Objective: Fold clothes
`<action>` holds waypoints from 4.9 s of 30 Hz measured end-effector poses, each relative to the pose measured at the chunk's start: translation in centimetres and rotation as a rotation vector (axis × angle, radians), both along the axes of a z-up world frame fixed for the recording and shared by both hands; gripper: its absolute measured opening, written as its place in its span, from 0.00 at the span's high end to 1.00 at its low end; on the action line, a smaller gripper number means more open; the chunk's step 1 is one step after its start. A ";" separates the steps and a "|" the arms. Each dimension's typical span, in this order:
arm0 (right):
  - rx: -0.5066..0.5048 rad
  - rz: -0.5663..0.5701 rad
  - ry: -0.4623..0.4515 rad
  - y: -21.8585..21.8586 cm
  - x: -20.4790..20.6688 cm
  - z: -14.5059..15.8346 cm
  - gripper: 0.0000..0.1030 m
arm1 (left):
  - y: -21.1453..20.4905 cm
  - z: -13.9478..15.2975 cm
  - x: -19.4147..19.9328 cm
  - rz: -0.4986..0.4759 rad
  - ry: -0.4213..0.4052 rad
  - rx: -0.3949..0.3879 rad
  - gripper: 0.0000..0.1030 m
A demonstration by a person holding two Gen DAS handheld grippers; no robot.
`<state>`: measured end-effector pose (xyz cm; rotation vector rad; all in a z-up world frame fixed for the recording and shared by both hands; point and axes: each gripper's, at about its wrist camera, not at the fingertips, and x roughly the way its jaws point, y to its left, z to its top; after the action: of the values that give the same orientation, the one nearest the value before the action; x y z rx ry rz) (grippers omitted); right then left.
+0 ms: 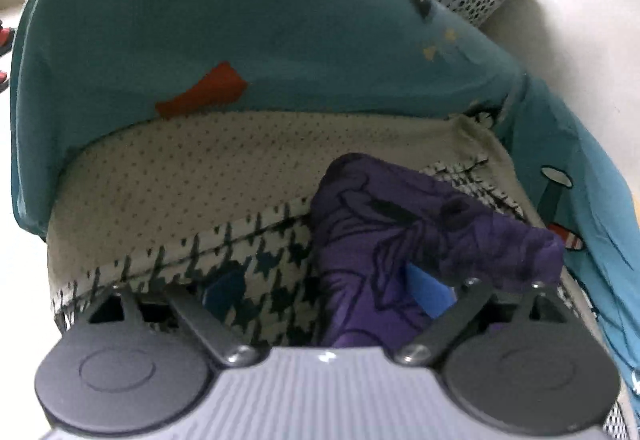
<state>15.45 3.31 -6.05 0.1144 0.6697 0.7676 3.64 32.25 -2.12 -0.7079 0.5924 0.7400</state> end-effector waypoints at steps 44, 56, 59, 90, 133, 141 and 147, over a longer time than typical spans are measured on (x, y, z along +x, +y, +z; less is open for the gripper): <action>-0.260 0.061 0.053 -2.8 -5.7 0.3 0.50 | -11.7 -0.3 -7.4 -0.166 0.086 0.108 0.01; -0.325 0.042 0.090 -6.8 -6.7 1.5 0.35 | -15.9 -0.1 -7.8 -0.280 0.134 0.118 0.00; -0.338 0.035 0.093 -7.4 -6.7 1.7 0.30 | -16.0 -0.2 -7.9 -0.282 0.156 0.105 0.00; -0.363 0.101 0.097 -9.2 -7.4 3.7 0.09 | -18.4 0.2 -9.0 -0.294 0.230 0.103 0.00; -0.495 0.182 0.058 -7.7 -6.7 3.7 0.07 | -18.8 -1.2 -8.4 -0.250 0.328 0.011 0.00; -0.508 0.191 0.055 -7.7 -6.2 3.8 0.07 | -19.1 -1.4 -8.0 -0.251 0.348 -0.024 0.00; -0.510 0.196 0.059 -7.3 -6.0 3.7 0.07 | -19.3 -1.5 -7.8 -0.250 0.363 -0.016 0.00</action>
<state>9.48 -4.02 -2.38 -0.4006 0.9228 0.7601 -4.11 12.94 -3.58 -0.5039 0.9995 0.6329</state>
